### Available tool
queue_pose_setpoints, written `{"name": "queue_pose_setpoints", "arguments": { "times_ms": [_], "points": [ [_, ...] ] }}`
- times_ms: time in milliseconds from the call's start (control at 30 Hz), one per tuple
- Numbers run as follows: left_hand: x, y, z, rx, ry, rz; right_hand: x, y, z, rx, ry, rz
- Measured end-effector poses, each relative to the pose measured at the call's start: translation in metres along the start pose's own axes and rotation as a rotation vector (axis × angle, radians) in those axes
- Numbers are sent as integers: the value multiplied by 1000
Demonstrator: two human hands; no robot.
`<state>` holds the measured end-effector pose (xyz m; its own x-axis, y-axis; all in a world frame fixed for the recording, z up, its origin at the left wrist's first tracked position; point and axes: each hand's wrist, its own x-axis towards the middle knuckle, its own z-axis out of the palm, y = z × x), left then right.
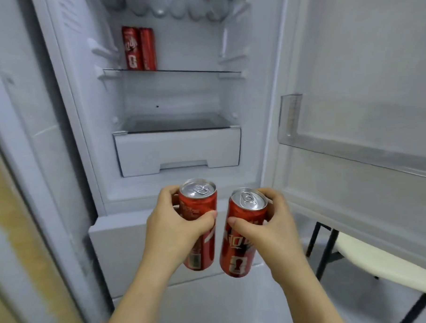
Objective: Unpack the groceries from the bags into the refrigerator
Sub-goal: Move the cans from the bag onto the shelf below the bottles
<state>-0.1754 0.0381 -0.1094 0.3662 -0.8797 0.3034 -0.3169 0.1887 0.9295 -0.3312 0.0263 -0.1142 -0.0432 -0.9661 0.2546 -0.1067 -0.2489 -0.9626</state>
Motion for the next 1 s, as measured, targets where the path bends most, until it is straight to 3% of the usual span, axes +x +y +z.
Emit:
{"name": "queue_pose_setpoints", "arguments": {
  "times_ms": [400, 667, 1000],
  "points": [
    [139, 38, 22, -21, 123, 161, 161, -44, 34, 35, -179, -231],
    [219, 72, 17, 51, 196, 326, 235, -87, 57, 140, -173, -358],
    [321, 117, 0, -58, 208, 452, 317, -147, 98, 206, -99, -498]
  ]
}}
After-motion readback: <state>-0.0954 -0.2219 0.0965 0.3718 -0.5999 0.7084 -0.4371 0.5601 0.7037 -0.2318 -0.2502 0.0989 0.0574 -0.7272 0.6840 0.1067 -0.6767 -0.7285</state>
